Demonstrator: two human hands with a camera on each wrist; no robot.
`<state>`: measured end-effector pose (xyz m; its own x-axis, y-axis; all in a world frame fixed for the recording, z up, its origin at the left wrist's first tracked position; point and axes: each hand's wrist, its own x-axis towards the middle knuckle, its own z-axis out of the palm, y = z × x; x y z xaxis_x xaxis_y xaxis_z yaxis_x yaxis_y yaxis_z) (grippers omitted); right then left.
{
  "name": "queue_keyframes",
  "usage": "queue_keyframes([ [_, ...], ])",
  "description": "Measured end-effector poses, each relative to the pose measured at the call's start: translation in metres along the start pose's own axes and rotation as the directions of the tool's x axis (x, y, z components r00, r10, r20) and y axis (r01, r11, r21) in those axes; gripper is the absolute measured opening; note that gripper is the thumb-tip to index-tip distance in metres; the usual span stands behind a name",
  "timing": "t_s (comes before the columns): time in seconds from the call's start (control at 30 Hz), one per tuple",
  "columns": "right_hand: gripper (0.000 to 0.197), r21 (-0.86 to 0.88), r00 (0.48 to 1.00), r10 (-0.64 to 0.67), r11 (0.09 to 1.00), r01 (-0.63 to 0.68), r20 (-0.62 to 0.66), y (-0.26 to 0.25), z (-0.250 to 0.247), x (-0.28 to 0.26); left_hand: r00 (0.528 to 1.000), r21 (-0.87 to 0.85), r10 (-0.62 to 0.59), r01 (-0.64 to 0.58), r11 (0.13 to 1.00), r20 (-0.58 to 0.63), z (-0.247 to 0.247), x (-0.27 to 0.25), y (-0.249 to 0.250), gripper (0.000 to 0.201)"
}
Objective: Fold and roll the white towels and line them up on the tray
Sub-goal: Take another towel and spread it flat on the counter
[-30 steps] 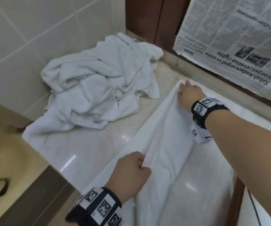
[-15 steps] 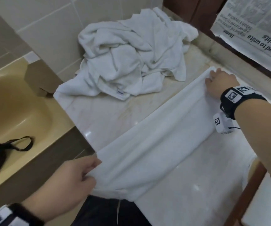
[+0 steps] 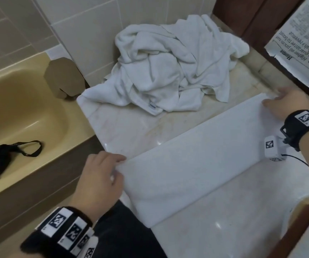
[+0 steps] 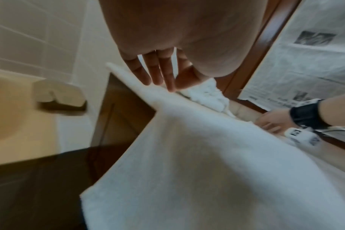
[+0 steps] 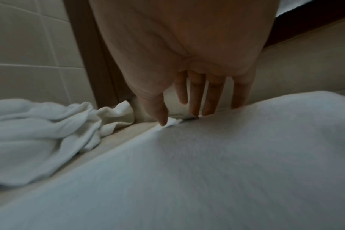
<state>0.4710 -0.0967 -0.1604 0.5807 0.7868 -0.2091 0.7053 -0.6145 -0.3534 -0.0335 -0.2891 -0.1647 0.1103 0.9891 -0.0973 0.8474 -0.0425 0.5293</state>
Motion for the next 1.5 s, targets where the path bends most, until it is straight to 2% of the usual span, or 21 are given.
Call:
queue_keyframes([
  [0.07,0.051,0.0,0.999,0.041,0.999,-0.041,0.006,-0.003,-0.008,0.002,0.998,0.071,0.044,-0.048,0.996,0.052,0.012,0.009,0.015,0.029],
  [0.17,0.032,-0.014,0.997,0.057,0.998,-0.056,0.053,-0.007,-0.016,0.003,0.994,0.163,0.037,-0.053,0.985,0.102,0.024,0.016,0.023,0.032],
  [0.27,0.024,-0.049,0.995,0.02,0.999,-0.015,0.102,-0.006,-0.016,0.004,0.996,0.123,-0.037,0.028,0.992,0.075,0.024,0.019,0.026,0.02],
  [0.37,0.028,-0.06,0.988,-0.025,0.998,0.034,0.152,-0.004,-0.012,0.005,0.993,0.031,-0.05,0.047,0.998,0.102,0.019,0.02,0.028,0.012],
  [0.43,0.027,-0.082,0.985,-0.046,0.995,0.06,0.167,-0.006,-0.012,0.006,0.974,-0.048,-0.039,0.051,0.998,0.224,0.008,0.022,0.03,0.013],
  [0.5,0.023,-0.09,0.984,-0.054,0.993,0.07,0.167,-0.009,-0.013,0.007,0.913,-0.187,-0.032,0.117,0.975,0.407,-0.004,0.026,0.029,0.012],
  [0.53,0.024,-0.094,0.985,-0.052,0.993,0.069,0.165,-0.01,-0.012,0.007,0.886,-0.241,-0.015,0.143,0.96,0.464,-0.009,0.029,0.026,0.01],
  [0.57,0.028,-0.102,0.985,-0.049,0.993,0.066,0.163,-0.012,-0.012,0.007,0.881,-0.256,-0.008,0.146,0.956,0.473,-0.011,0.031,0.023,0.009],
  [0.7,0.036,-0.13,0.988,-0.013,0.991,0.033,0.155,-0.019,-0.001,0.011,0.95,-0.071,-0.083,0.109,0.992,0.301,0.003,0.036,0.014,0.013],
  [0.77,0.036,-0.13,0.989,0.002,0.991,0.017,0.15,-0.021,0.006,0.015,0.97,0.02,-0.092,0.09,0.996,0.224,0.015,0.035,0.015,0.018],
  [0.83,0.038,-0.121,0.99,0.014,0.993,0.003,0.141,-0.021,0.011,0.017,0.981,0.035,-0.104,0.099,0.994,0.166,0.023,0.033,0.013,0.023],
  [1.03,0.04,-0.052,0.997,0.068,0.997,-0.065,0.049,-0.022,0.017,0.016,0.978,-0.022,-0.185,0.188,0.982,0.094,0.028,0.03,0.014,0.026],
  [1.13,0.041,-0.075,0.993,0.094,0.993,-0.089,0.064,-0.026,0.02,0.016,0.981,0.027,-0.191,0.191,0.981,0.027,0.031,0.032,0.017,0.024],
  [1.27,0.045,-0.117,0.991,0.098,0.989,-0.087,0.09,-0.026,0.021,0.021,0.993,0.154,-0.119,0.122,0.981,-0.025,0.039,0.035,0.023,0.026],
  [1.43,0.044,-0.142,0.993,0.09,0.987,-0.078,0.079,-0.021,0.018,0.017,0.981,0.125,-0.163,0.175,0.977,-0.105,0.048,0.037,0.016,0.025],
  [1.5,0.042,-0.117,0.994,0.082,0.991,-0.072,0.077,-0.023,0.02,0.016,0.975,0.174,-0.187,0.206,0.963,-0.118,0.05,0.038,0.02,0.024],
])
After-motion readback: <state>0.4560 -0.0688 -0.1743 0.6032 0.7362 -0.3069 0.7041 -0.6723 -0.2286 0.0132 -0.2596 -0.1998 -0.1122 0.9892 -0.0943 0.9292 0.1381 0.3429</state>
